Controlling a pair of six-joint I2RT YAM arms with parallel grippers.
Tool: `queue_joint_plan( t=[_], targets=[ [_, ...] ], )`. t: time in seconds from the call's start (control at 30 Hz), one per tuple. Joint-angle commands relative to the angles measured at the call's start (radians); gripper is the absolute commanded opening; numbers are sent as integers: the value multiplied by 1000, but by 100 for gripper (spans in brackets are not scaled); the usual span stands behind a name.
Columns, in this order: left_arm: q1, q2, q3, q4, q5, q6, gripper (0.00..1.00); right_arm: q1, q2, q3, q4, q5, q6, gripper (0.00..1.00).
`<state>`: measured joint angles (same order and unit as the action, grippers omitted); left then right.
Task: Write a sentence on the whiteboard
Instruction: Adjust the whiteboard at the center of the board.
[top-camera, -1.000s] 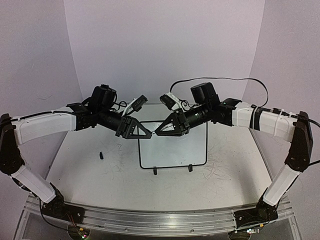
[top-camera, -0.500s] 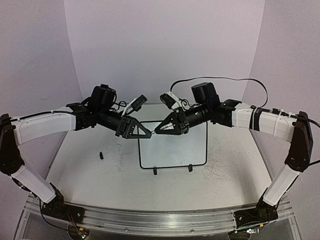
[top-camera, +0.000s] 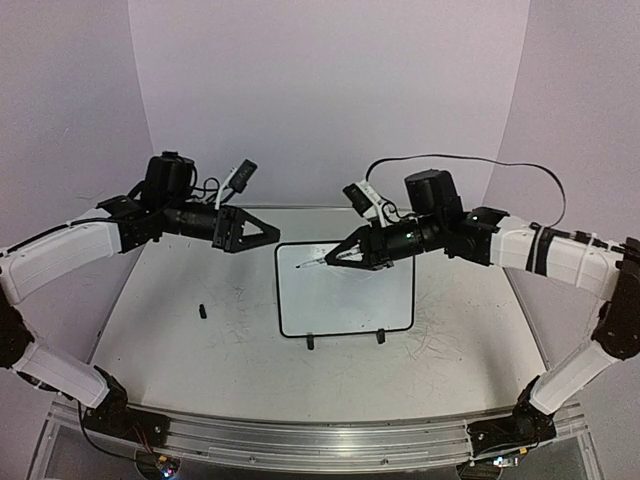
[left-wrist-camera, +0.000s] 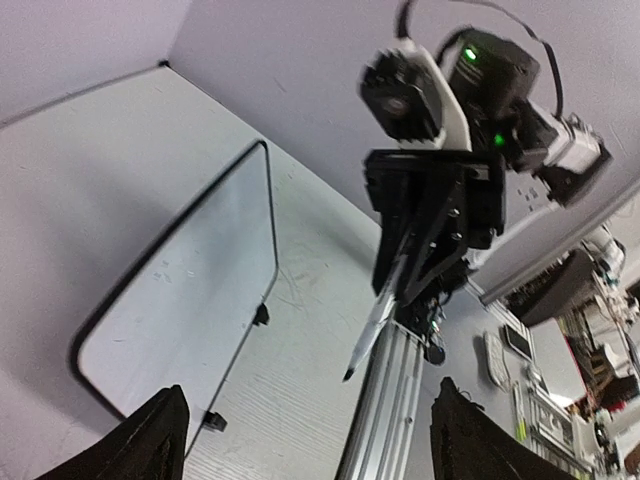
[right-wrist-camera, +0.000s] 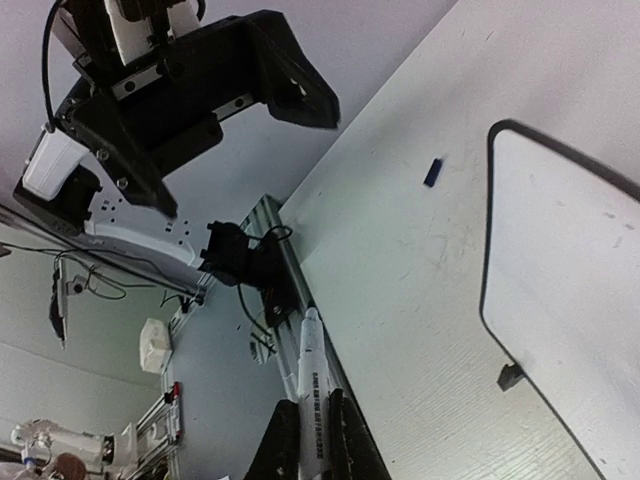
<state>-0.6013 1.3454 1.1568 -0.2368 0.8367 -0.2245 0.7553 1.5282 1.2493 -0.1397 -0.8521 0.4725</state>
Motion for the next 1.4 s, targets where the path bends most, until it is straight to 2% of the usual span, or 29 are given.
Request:
queue_joint_plan(
  t=[0.0, 0.1, 0.23, 0.47, 0.53, 0.67, 0.77, 0.93, 1.17, 1.37],
  targets=[
    [38, -123, -46, 17, -182, -78, 88, -33, -209, -61, 13, 329, -59, 0],
    [38, -155, -110, 17, -257, -162, 91, -65, -325, -119, 15, 485, -51, 0],
    [19, -189, -223, 12, -393, -311, 88, -93, -434, -156, 13, 687, -73, 0],
    [-314, -185, -349, 25, -770, -522, 88, -94, -493, -100, 6, 830, -250, 0],
    [-434, -135, -348, 29, -922, -561, 88, -94, -492, -83, 5, 856, -279, 0],
    [-587, 22, -319, 30, -1112, -666, 89, -94, -508, -77, 7, 881, -303, 0],
    [-641, 163, -243, 33, -1168, -689, 89, -94, -538, -83, 12, 860, -315, 0],
    [-657, 375, -114, 34, -1184, -688, 90, -94, -641, -136, 24, 843, -332, 0],
    [-651, 493, -32, 38, -1192, -652, 94, -94, -754, -207, 22, 843, -311, 0],
    [-646, 604, 81, 42, -1173, -584, 94, -94, -776, -219, 22, 852, -294, 0]
  ],
)
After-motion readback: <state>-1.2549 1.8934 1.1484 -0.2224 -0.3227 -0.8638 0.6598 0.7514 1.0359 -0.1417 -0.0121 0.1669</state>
